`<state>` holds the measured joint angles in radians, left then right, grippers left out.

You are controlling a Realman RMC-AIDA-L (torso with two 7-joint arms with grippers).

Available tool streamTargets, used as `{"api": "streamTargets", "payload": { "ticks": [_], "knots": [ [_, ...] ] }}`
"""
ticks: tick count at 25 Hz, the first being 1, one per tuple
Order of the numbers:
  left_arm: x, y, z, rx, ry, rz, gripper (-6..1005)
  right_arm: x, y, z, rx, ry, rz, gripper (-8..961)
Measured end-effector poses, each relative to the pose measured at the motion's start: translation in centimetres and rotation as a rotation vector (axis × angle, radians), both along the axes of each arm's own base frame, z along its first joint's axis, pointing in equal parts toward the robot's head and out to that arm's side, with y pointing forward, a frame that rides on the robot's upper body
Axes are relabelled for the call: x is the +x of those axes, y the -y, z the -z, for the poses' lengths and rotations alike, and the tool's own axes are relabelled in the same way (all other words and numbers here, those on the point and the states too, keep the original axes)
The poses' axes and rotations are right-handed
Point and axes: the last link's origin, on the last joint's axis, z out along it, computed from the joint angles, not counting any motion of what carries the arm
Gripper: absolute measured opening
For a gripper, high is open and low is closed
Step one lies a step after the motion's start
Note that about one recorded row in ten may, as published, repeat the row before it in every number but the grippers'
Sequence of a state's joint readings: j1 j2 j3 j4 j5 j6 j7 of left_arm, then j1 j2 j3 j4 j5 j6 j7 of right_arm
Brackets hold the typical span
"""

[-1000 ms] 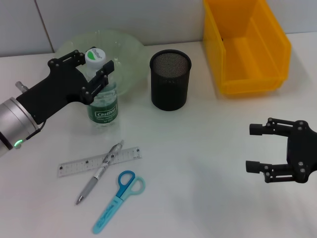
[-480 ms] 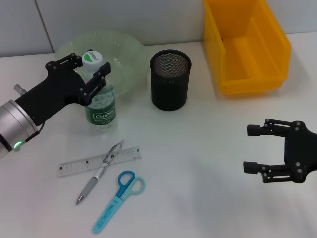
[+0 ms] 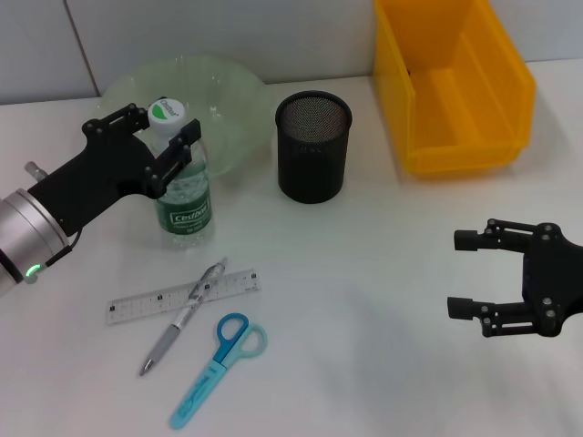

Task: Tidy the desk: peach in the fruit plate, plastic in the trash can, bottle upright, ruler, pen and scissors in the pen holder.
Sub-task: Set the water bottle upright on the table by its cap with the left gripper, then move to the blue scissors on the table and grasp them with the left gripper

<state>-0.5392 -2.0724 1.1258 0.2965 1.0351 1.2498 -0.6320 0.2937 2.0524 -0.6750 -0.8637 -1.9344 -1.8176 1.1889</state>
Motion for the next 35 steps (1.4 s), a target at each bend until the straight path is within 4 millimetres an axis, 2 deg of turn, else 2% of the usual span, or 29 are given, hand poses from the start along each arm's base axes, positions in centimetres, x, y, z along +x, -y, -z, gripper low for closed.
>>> {"api": "streamTargets", "payload": {
  "ticks": [30,35],
  "knots": [
    [-0.9,0.66,0.06,0.02,0.029,-0.042,444,-0.14,-0.11,0.39,-0.018,0.014,-0.006,828],
    [-1.05,0.8,0.06,0.02,0.03,-0.046,616,-0.15,-0.11,0.37,-0.018,0.015,-0.006,828]
  ]
}}
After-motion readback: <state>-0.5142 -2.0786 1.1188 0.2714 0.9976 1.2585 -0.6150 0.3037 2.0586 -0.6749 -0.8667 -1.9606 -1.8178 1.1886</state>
